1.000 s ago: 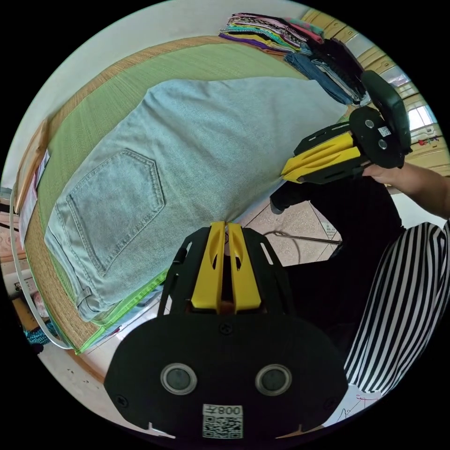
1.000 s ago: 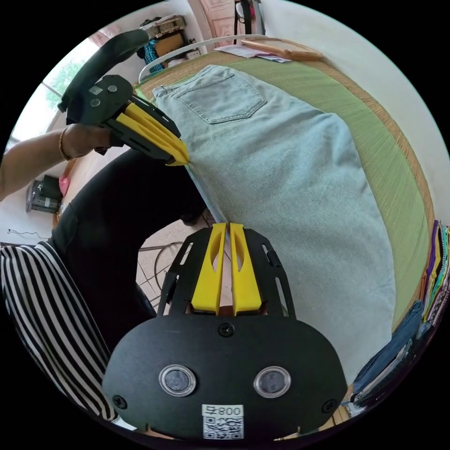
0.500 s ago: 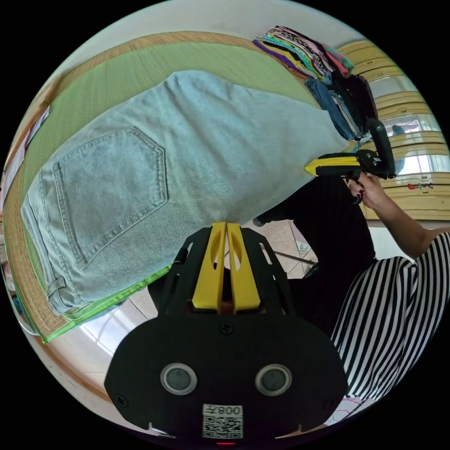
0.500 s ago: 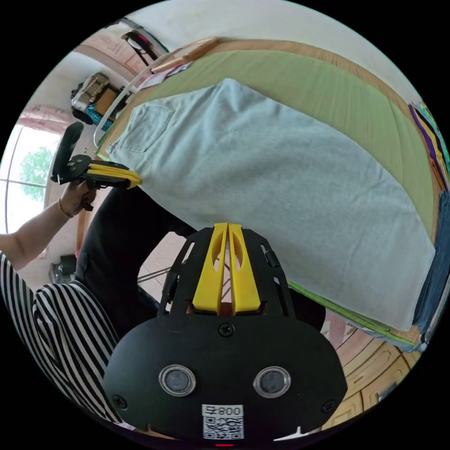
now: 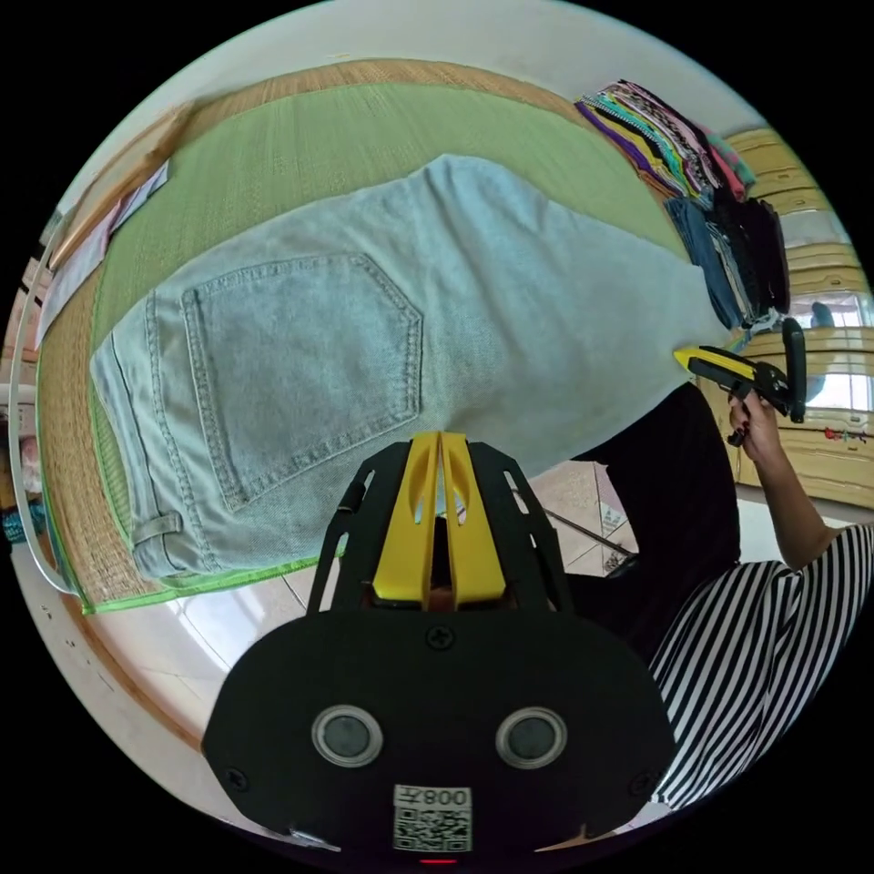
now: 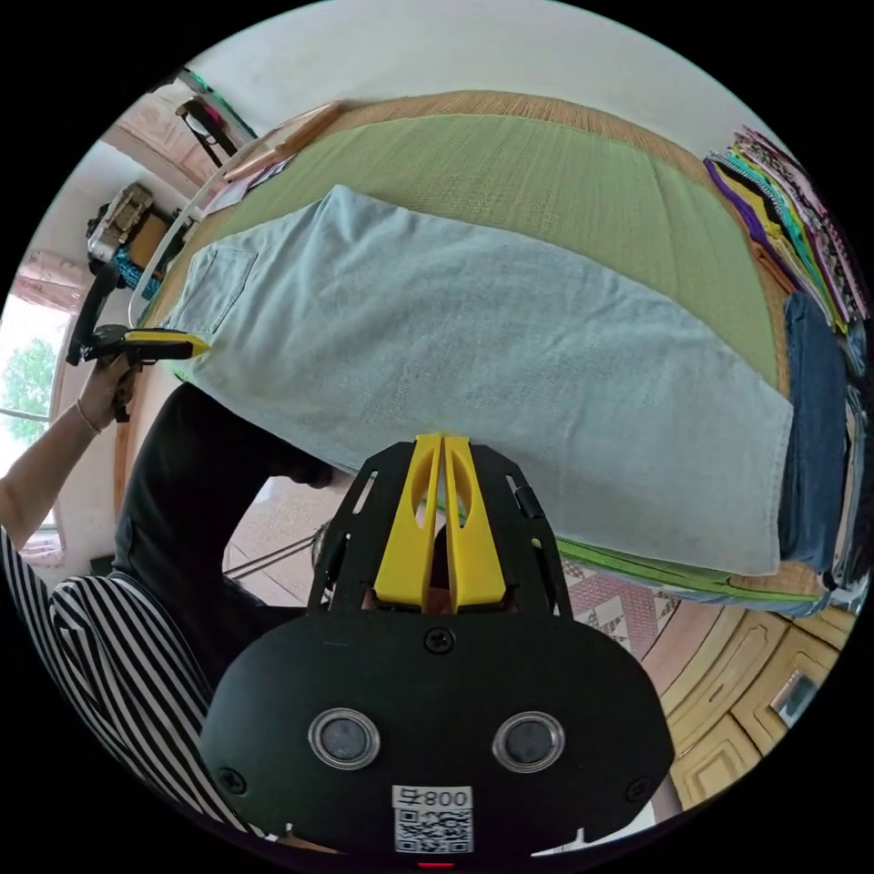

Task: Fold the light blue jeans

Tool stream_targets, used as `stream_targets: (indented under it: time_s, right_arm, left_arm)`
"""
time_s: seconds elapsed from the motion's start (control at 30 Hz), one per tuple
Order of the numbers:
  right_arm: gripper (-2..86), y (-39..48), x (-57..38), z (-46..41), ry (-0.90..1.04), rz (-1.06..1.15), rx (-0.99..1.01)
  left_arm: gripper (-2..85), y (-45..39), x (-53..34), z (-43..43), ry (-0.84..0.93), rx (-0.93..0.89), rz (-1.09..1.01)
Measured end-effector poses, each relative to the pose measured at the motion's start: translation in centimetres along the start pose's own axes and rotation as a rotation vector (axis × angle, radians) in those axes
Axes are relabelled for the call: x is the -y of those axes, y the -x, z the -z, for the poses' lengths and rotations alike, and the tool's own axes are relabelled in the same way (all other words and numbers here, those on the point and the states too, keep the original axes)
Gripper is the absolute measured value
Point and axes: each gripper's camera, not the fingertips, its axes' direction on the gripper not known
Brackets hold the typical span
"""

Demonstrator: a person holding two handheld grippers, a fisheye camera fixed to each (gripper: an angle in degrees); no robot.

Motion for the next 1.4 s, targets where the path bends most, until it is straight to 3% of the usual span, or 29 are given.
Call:
stream_targets:
  time_s: [0.13,0.3,0.43,0.67,0.9,1.4]
  right_arm:
    - [0.1,-6.0,-3.5,-0.8,-0.023,-0.127,-0.018]
    - [0.3,-11.3,-8.9,-3.2,-0.065,-0.182,0.109]
    - [0.5,-14.7,-13.2,-3.1,-0.113,-0.242,0.113]
    - [4.1,-27.8,-27.6,-1.9,-0.350,-0.595,0.204]
    - [7.7,-35.2,-38.7,-4.2,-0.468,-0.821,0.237]
    - [9.4,-41.1,-48.3,-9.7,-0.541,-0.888,0.250]
  left_arm:
    - [0.1,-2.3,4.1,-2.3,-0.026,-0.069,-0.073]
    - [0.4,-5.4,9.4,-8.1,0.144,-0.175,-0.175]
    - [1.2,-9.2,13.5,-9.3,0.071,-0.252,-0.277]
    - [7.5,-18.9,23.6,-14.3,0.059,-0.362,-0.488]
    - [9.5,-29.9,32.4,-20.0,0.094,-0.320,-0.694]
    - [12.2,-45.7,43.6,-32.3,0.163,-0.168,-0.831]
